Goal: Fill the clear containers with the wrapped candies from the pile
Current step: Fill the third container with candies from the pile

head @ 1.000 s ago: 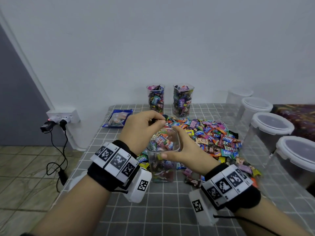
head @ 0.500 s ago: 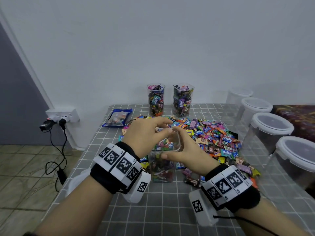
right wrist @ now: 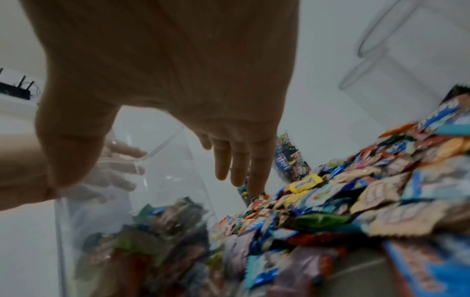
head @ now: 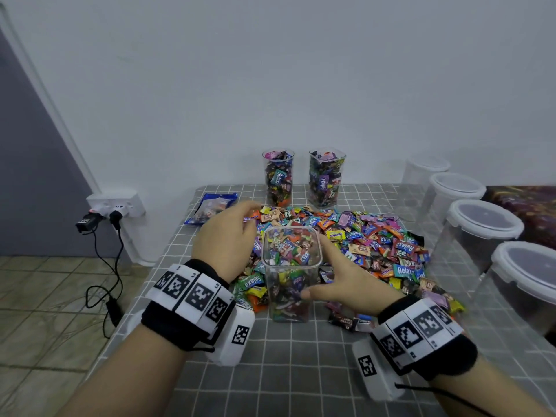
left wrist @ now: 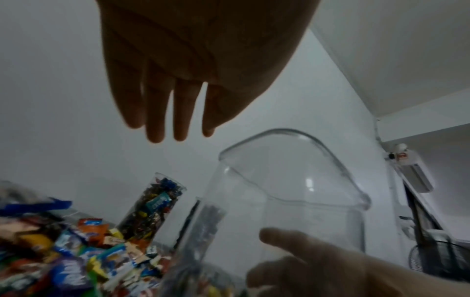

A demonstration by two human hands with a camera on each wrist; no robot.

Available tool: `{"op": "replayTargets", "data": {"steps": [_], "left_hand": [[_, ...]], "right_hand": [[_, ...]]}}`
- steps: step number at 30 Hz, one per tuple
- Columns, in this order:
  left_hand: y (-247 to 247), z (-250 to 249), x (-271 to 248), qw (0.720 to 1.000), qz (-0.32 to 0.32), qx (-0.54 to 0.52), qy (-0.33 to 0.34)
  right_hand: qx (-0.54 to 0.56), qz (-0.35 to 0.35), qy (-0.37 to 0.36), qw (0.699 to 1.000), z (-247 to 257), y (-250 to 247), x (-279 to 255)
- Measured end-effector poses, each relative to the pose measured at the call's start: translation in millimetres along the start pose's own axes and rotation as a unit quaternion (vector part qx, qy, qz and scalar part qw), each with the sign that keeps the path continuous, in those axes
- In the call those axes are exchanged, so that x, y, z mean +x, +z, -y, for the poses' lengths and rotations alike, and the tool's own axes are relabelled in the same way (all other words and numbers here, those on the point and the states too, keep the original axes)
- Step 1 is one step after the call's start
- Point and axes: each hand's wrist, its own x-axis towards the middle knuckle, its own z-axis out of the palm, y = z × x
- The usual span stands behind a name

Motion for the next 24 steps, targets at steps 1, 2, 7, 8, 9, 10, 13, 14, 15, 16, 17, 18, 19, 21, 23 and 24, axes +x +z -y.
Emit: {"op": "replayTargets", "data": {"steps": [1,2,7,8,9,10,13,14,15,16,17,18,19,21,23,24], "left_hand": [[0,5,1,0.999,0.025,0.042,-0.022],[2,10,3,0.995,0.05,0.077,-0.04],[21,40,14,0.974,0.142,0.151,-0.095],[26,45,16,0.967,0.164,0.162,-0.108],[31,49,18,0.958,0.191,0.175,-0.12],[35,52,20,0.949,0.219,0.188,-0.129],[48,59,23,0.924,0.278,0.216,-0.151],[52,62,25,0.92,0.283,0.222,-0.156],[56,64,25,0.917,0.285,0.228,-0.164],[59,66,25,0.914,0.288,0.228,-0.17],[62,68,25,0.914,0.289,0.224,-0.173],[66,70,24,0.916,0.288,0.22,-0.173],[69,72,23,0.916,0.289,0.214,-0.178],[74,75,21,0.915,0.3,0.196,-0.186],[77,76,19,0.914,0.315,0.184,-0.179],[76,76,19,0.911,0.325,0.185,-0.174]], "right_hand": [[-0.05,0.011,0.001,0.999,-4,-2,0],[-0.107,0.019,0.001,0.994,-8,-4,0],[-0.318,0.039,0.05,0.946,-18,-16,0],[-0.34,0.048,0.06,0.937,-20,-17,1],[-0.363,0.06,0.072,0.927,-21,-18,3],[-0.383,0.072,0.083,0.917,-22,-18,4],[-0.42,0.097,0.109,0.895,-26,-17,10],[-0.425,0.101,0.115,0.892,-27,-17,13],[-0.429,0.103,0.12,0.889,-28,-17,15],[-0.431,0.104,0.127,0.887,-30,-17,17],[-0.431,0.104,0.136,0.886,-32,-18,20],[-0.429,0.103,0.146,0.886,-33,-19,21],[-0.426,0.103,0.157,0.885,-34,-20,23],[-0.421,0.109,0.175,0.884,-36,-21,24],[-0.42,0.114,0.179,0.882,-37,-21,25],[-0.421,0.118,0.179,0.882,-37,-21,25]]}}
